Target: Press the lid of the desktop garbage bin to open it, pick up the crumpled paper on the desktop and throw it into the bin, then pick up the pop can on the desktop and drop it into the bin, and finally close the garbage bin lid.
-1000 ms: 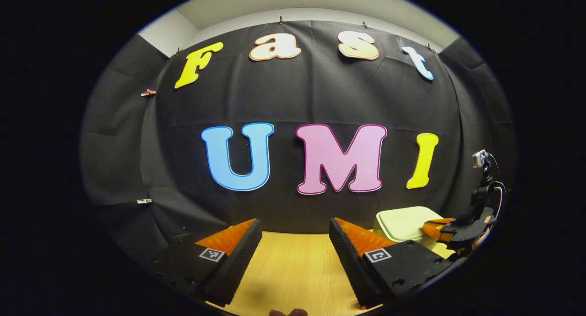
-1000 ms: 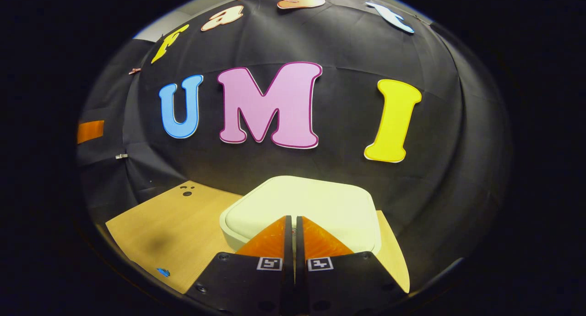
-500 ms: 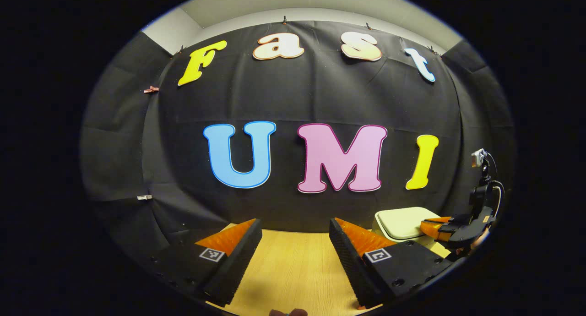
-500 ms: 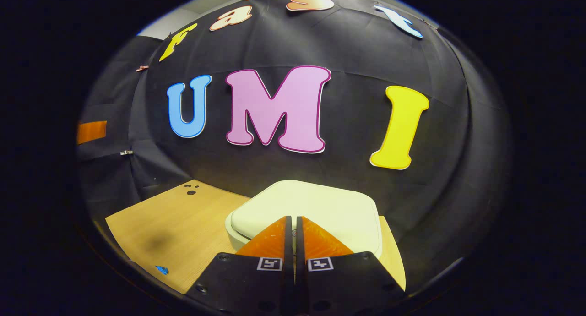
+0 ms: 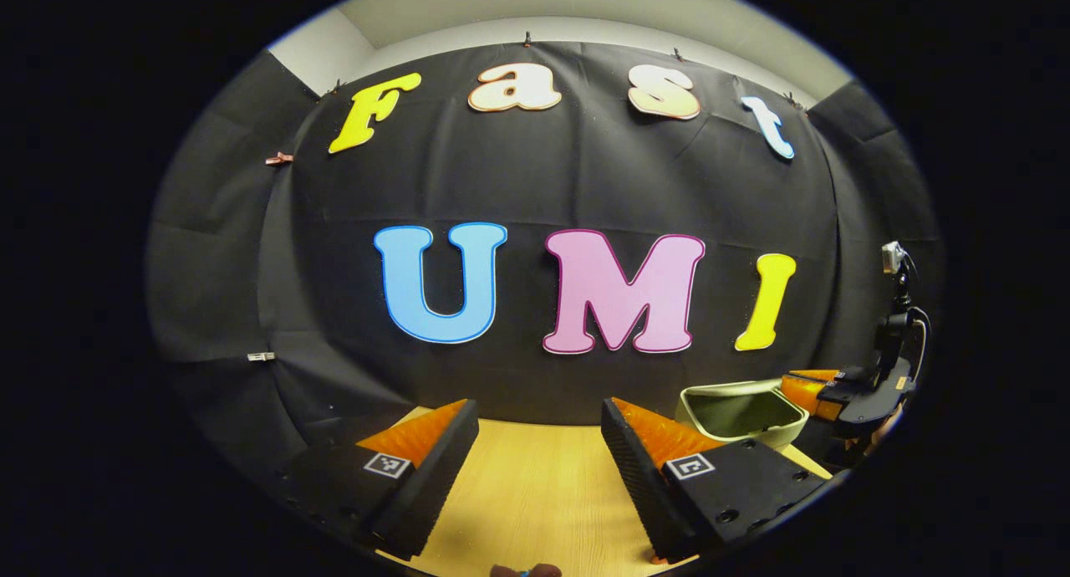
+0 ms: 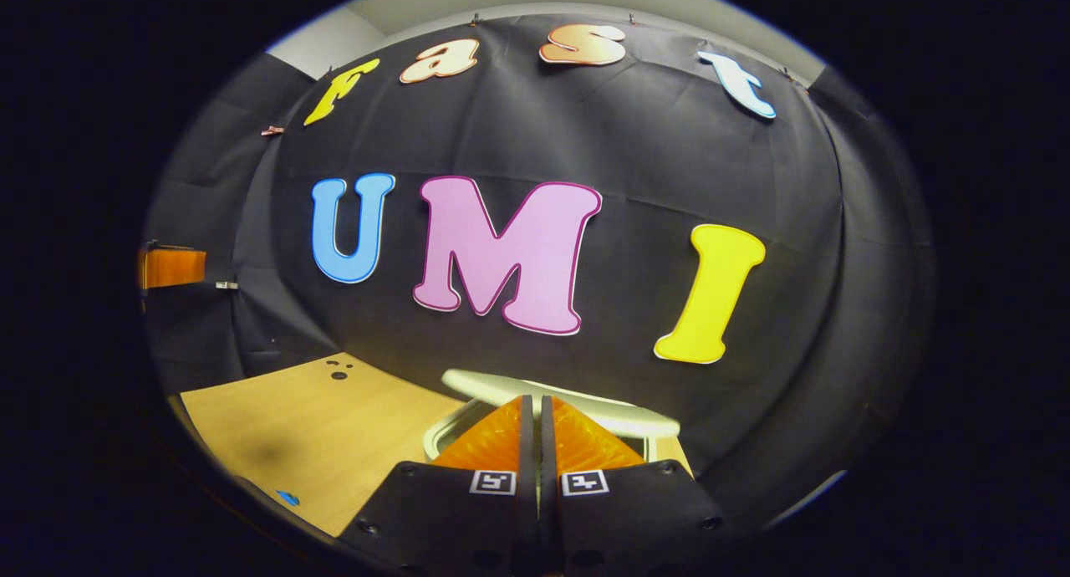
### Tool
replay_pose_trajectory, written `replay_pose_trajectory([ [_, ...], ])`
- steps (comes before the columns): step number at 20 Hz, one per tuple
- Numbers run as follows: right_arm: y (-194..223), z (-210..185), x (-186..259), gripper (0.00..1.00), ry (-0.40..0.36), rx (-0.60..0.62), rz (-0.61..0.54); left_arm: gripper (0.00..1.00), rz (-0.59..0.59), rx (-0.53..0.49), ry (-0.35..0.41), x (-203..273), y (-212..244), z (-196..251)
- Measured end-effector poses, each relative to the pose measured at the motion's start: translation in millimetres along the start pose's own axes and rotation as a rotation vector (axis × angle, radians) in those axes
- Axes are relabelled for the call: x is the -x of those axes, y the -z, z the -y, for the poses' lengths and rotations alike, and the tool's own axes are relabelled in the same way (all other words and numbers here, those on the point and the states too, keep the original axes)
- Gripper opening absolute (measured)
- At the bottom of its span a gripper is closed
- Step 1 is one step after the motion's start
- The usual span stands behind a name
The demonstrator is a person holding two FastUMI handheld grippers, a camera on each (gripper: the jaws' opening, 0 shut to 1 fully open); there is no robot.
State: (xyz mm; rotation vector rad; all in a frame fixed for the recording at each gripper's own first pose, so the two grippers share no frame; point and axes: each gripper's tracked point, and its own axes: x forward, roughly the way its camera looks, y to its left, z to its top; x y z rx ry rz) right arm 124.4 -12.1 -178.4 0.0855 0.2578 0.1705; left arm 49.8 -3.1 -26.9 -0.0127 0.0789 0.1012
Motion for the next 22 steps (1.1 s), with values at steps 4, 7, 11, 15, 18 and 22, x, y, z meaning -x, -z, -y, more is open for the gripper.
replay_pose_trajectory([
  [4, -13.2, -8.9, 20.6, 0.05, 0.008, -0.003, 0.02, 0.95, 0.009, 0.005, 0.027, 14.5, 0.9, -6.1],
  [7, -23.5, -18.4, 37.9, 0.15, 0.014, -0.006, 0.039, 0.95, 0.015, 0.023, 0.042, 23.7, 1.3, -11.1],
  [11, -33.7, -31.7, 63.4, 0.37, 0.021, 0.001, 0.056, 0.95, 0.044, 0.028, 0.055, 43.8, 1.3, -24.0],
  [15, -38.6, -44.9, 88.9, 0.63, 0.017, -0.002, 0.065, 0.95, 0.022, 0.061, 0.084, 56.5, 17.6, -26.8],
  [18, -37.5, -53.5, 106.1, 0.75, 0.011, -0.016, 0.066, 0.95, -0.022, 0.063, 0.112, 63.7, 40.1, -27.6],
  [22, -28.2, -62.9, 124.5, 0.77, 0.009, -0.024, 0.045, 0.95, -0.092, 0.034, 0.177, 71.3, 83.8, -21.0],
])
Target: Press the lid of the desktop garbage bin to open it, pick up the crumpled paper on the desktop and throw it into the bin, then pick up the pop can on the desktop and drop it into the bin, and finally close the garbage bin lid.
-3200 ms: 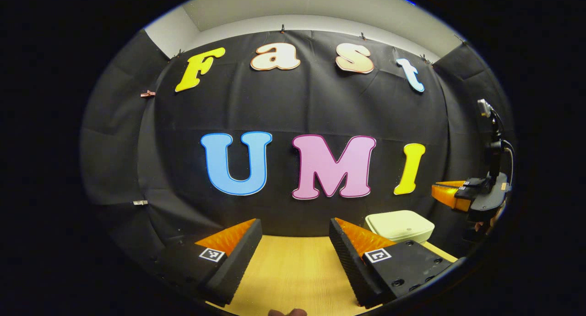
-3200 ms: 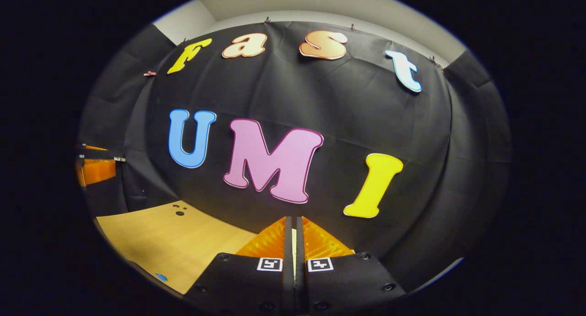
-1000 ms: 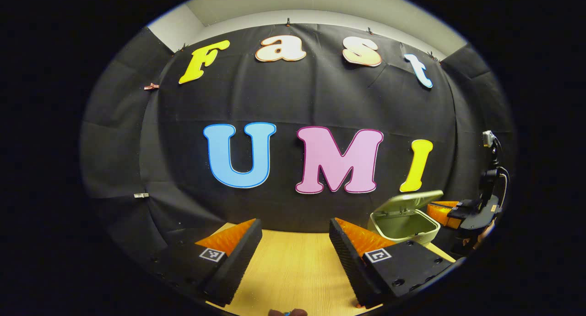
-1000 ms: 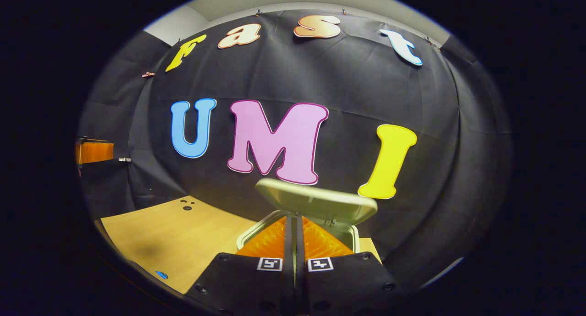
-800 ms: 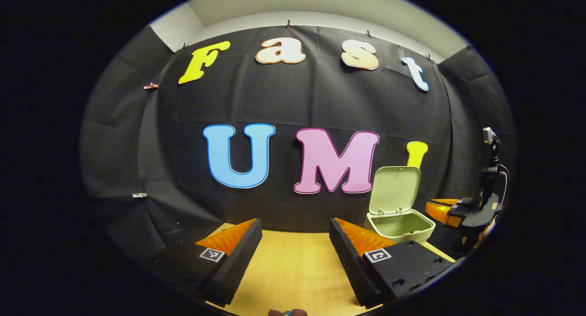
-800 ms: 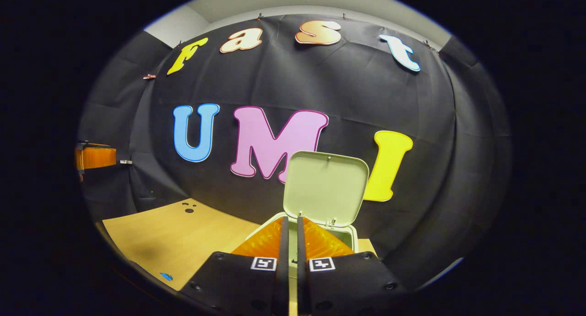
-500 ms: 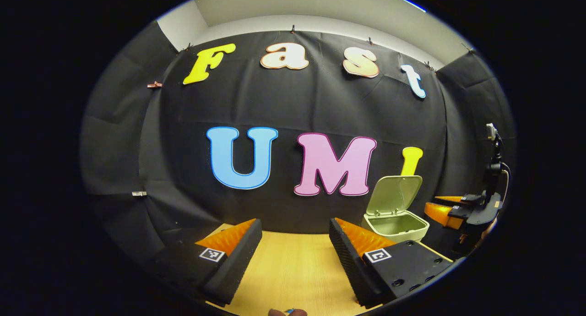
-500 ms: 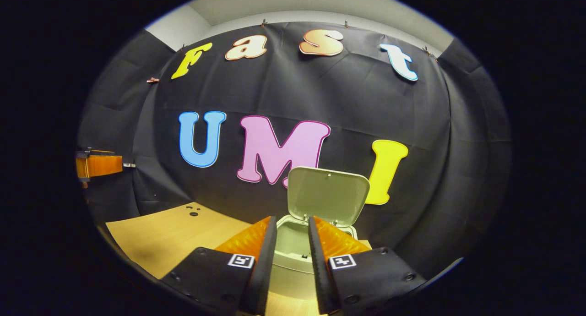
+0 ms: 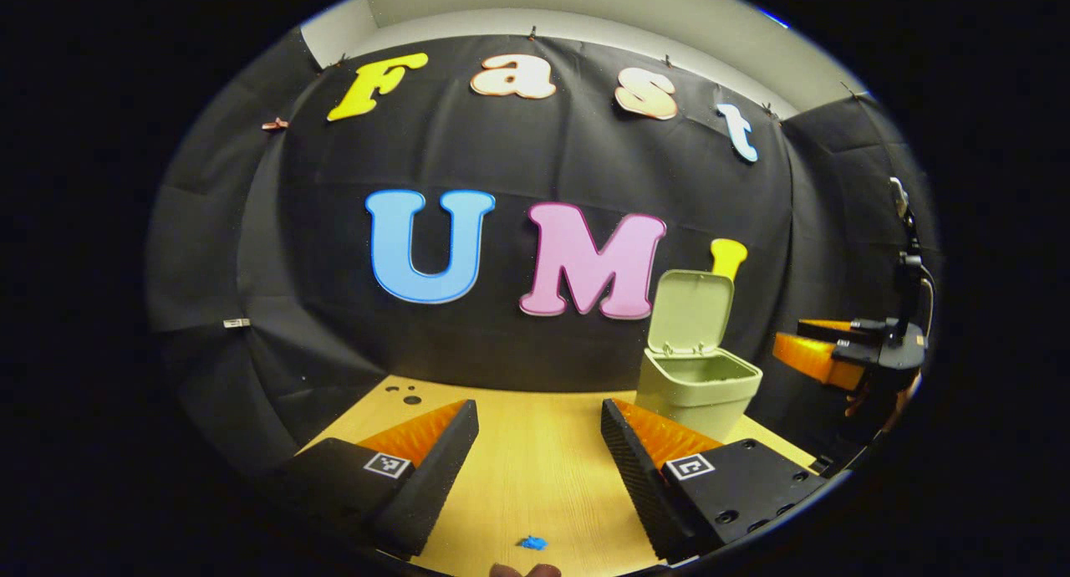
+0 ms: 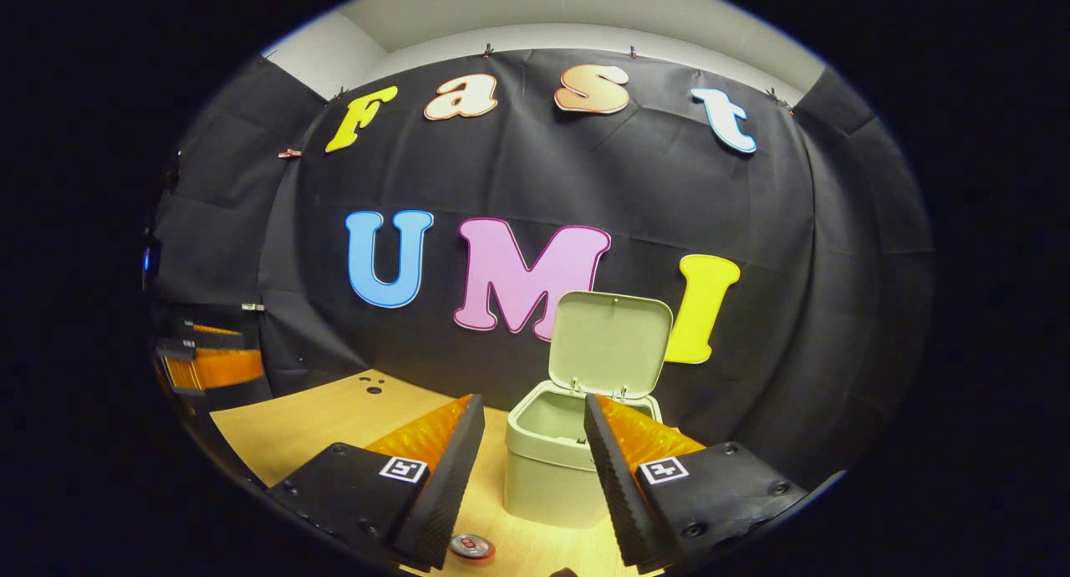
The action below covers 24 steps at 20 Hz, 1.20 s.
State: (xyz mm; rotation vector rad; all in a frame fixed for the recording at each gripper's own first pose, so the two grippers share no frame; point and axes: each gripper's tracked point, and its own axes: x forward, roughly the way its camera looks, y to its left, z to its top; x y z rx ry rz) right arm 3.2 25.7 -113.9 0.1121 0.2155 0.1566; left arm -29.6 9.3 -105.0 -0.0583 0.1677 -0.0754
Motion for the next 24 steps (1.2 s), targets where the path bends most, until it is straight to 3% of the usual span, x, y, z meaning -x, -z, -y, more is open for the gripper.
replay_pose_trajectory([
  [11, -3.7, 10.7, 50.1, 0.79, 0.019, 0.0, -0.036, 0.95, -0.329, -0.058, 0.048, -18.6, 186.8, -5.4],
  [20, 6.3, 59.1, 64.2, 0.8, 0.086, -0.003, -0.077, 0.94, -0.546, -0.05, 0.045, -42.5, 285.9, -5.3],
  [24, 13.9, 73.3, 62.8, 0.79, 0.095, -0.024, -0.097, 0.89, -0.602, -0.08, 0.042, -47.3, 314.1, -3.6],
])
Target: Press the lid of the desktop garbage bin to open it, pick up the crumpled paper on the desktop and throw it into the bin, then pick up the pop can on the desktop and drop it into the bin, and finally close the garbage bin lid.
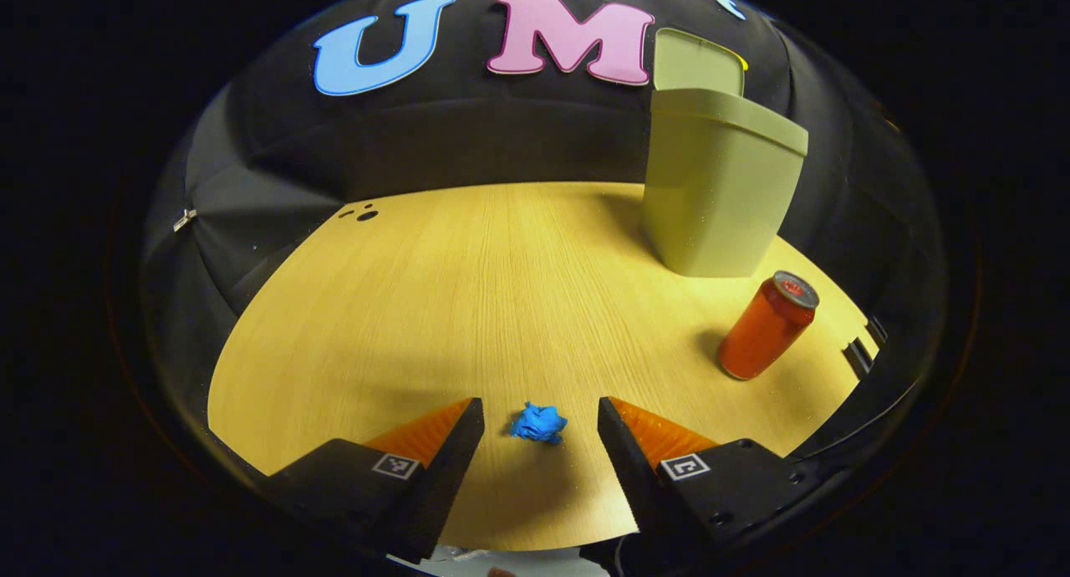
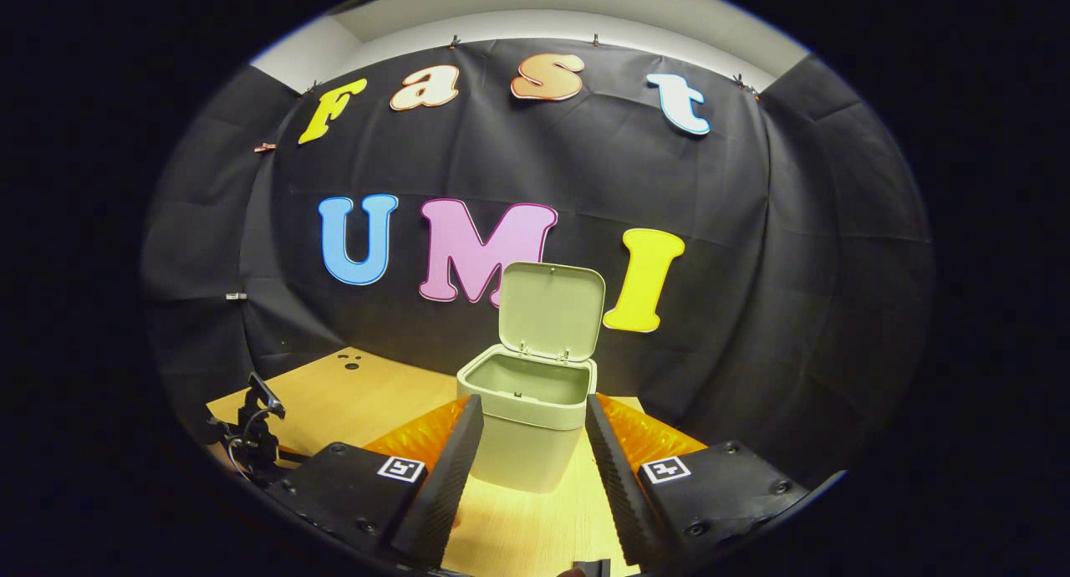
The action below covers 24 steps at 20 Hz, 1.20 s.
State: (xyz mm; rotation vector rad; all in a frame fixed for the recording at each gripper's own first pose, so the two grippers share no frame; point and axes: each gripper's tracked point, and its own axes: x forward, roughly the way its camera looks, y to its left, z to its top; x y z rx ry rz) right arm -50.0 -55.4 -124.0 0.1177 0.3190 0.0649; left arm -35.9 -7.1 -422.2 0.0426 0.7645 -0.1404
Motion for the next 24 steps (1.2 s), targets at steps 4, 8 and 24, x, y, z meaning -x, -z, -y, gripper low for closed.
replay_pose_trajectory([
  [4, 9.6, 7.1, -6.7, 0.8, -0.006, -0.013, -0.019, 0.82, -0.053, -0.016, -0.021, -15.7, 9.8, -0.5],
  [8, 16.1, 9.6, -13.1, 0.79, -0.019, -0.03, -0.036, 0.73, -0.096, -0.027, -0.043, -27.9, 19.4, -0.7],
  [24, 39.7, 7.5, -29.2, 0.79, -0.069, -0.052, -0.077, 0.41, -0.029, -0.002, -0.008, 1.9, -37.6, 7.1],
])
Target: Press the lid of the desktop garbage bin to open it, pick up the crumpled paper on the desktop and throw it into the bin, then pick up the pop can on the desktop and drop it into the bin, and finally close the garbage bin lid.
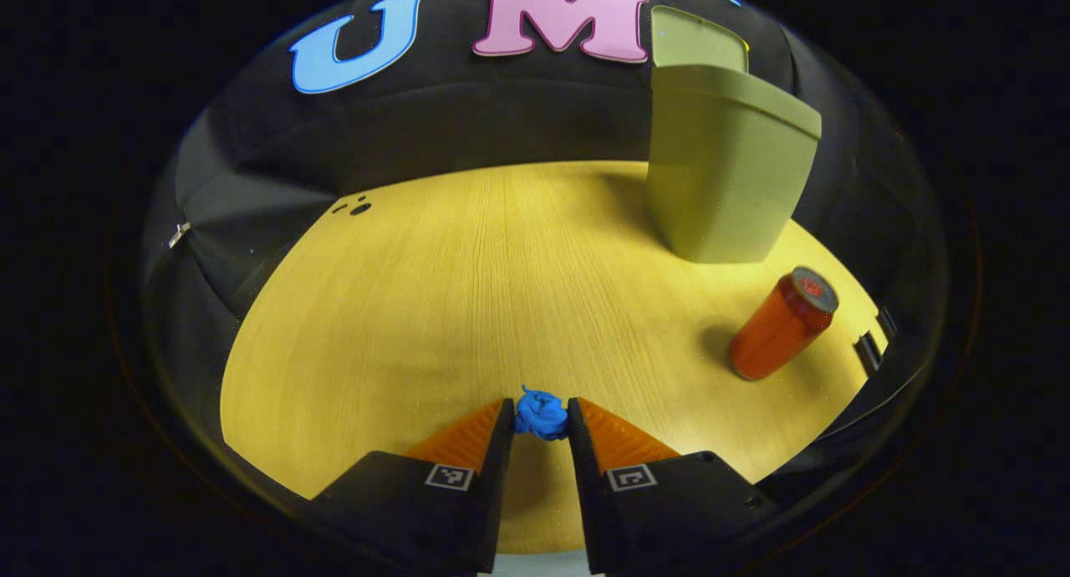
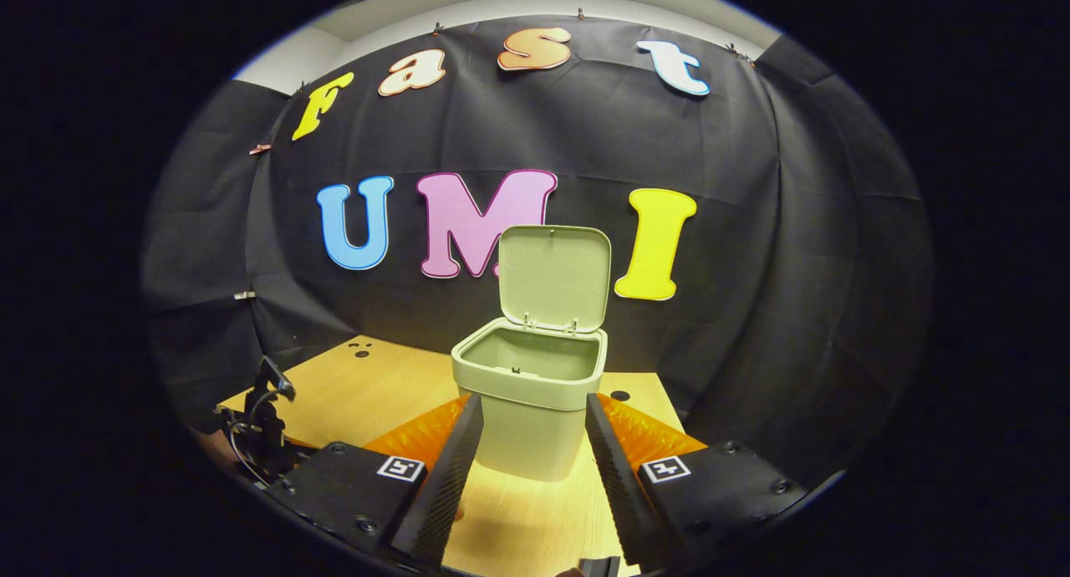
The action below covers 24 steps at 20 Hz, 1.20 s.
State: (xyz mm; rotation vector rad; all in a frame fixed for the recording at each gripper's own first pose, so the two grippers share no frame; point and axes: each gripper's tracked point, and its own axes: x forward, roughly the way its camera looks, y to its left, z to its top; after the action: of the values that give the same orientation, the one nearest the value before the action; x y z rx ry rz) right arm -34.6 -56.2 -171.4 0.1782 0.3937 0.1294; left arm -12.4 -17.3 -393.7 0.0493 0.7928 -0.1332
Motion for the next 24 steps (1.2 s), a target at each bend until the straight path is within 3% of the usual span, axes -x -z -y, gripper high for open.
replay_pose_trajectory([
  [7, -0.2, -4.0, -5.4, 0.79, -0.009, -0.001, 0.006, 0.43, 0.182, -0.006, 0.057, 35.7, -113.1, 17.9],
  [9, -1.8, -3.1, -5.8, 0.79, -0.002, -0.007, 0.01, 0.39, 0.235, -0.021, 0.087, 46.5, -151.2, 28.1],
  [10, -0.7, -1.9, -5.6, 0.79, 0.002, -0.01, 0.012, 0.43, 0.259, -0.028, 0.103, 51.0, -170.4, 33.9],
  [14, 2.4, 1.7, -4.2, 0.79, 0.019, -0.007, 0.006, 0.43, 0.352, -0.065, 0.165, 61.0, -234.6, 60.5],
  [24, 4.2, 24.5, 6.9, 0.78, 0.092, -0.015, 0.005, 0.43, 0.475, -0.135, 0.33, 45.2, -326.0, 143.7],
])
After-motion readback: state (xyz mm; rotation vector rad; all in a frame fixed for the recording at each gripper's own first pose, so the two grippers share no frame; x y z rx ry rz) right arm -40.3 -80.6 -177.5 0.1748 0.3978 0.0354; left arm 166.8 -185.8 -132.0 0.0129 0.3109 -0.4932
